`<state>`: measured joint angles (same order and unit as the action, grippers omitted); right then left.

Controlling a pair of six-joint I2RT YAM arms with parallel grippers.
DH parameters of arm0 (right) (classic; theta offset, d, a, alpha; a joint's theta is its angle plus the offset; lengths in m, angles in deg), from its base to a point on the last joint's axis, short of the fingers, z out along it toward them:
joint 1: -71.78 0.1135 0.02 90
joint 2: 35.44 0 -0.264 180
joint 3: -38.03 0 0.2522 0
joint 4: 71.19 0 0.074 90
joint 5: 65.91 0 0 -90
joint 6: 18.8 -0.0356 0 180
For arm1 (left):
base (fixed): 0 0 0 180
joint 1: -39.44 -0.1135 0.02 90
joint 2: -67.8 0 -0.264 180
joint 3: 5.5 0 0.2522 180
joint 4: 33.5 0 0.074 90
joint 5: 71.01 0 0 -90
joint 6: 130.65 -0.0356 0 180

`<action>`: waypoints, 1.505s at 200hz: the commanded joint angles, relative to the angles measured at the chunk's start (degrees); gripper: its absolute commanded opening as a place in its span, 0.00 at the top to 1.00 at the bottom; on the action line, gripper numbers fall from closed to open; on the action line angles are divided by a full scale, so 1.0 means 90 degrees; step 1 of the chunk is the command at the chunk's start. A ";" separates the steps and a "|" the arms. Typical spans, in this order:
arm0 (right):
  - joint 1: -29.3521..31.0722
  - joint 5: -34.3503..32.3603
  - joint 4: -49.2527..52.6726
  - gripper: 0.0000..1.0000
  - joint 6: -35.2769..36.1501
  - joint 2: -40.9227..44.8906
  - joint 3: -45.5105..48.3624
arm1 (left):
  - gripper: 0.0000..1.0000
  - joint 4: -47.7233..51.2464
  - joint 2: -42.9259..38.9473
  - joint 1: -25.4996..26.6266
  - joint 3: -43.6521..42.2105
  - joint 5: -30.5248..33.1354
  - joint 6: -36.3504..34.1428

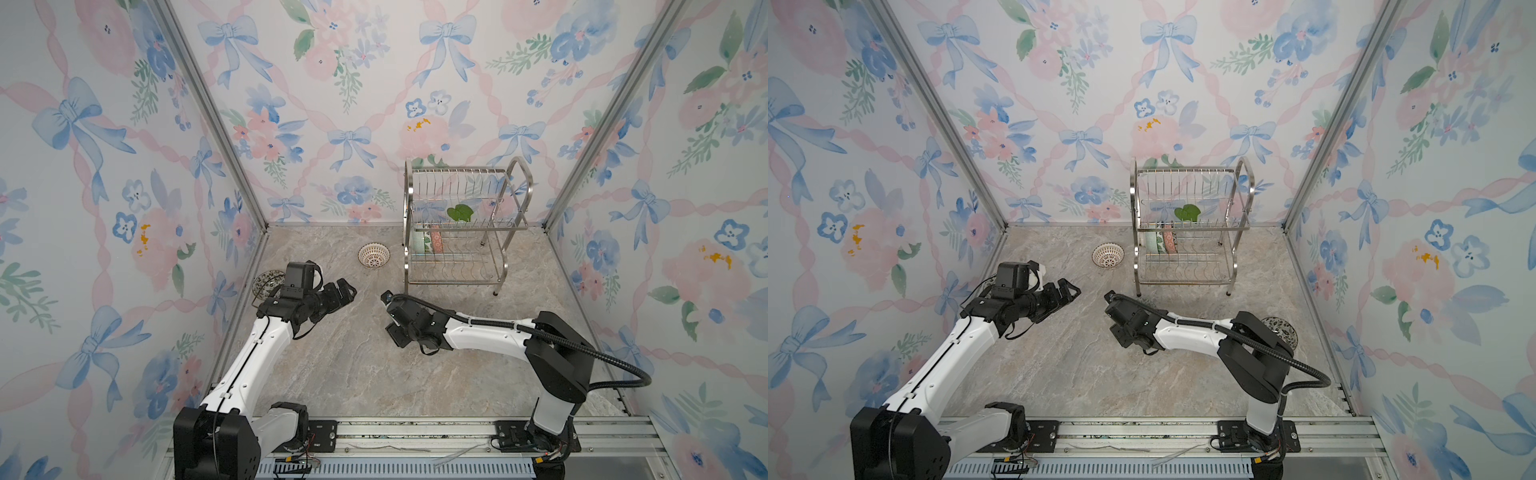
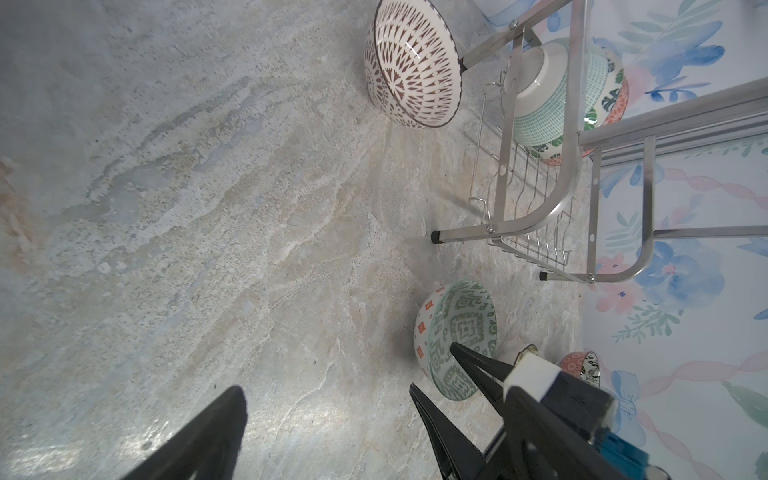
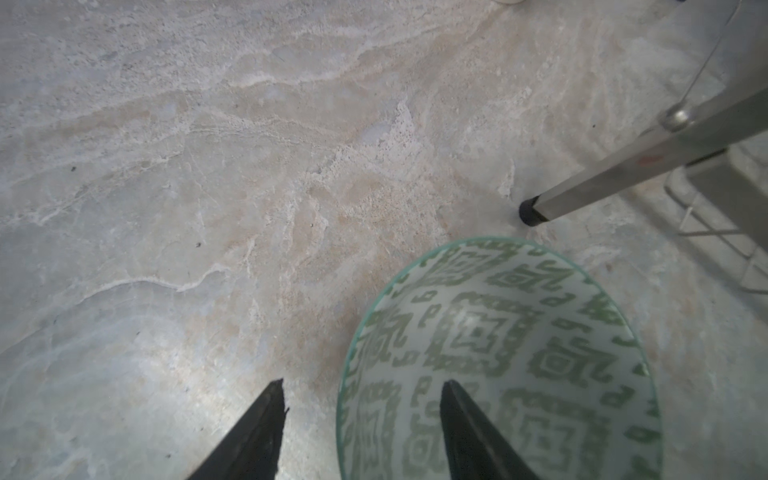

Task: Load the bowls into the dish rack
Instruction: 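Close the right gripper on the green-patterned bowl rim, then lift the bowl with the right gripper and carry it to the rack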

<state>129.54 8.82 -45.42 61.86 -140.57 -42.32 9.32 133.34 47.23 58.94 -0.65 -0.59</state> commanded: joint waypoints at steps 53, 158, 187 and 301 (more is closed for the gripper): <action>0.0120 -0.0528 0.0787 0.67 0.0225 -0.0760 -0.0736 | 0.02 -0.0054 -0.0134 -0.0067 0.0097 -0.0067 0.0241; 0.0097 -0.0403 0.0528 1.00 0.0418 -0.0091 -0.0330 | 0.02 -0.0032 -0.0488 -0.0056 0.0303 -0.0070 0.0071; -0.0049 0.0119 0.0184 1.00 0.0291 0.0529 0.0067 | 0.02 -0.0035 -0.0501 -0.0036 0.0432 -0.0132 0.0014; -0.1702 0.2009 -0.1158 1.00 -0.0449 0.3014 0.1457 | 0.02 -0.0069 0.0190 0.1034 0.1221 0.0454 -0.0230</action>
<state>117.17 23.31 -51.78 59.50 -117.59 -30.89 9.08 133.29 54.05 67.46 0.99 -0.66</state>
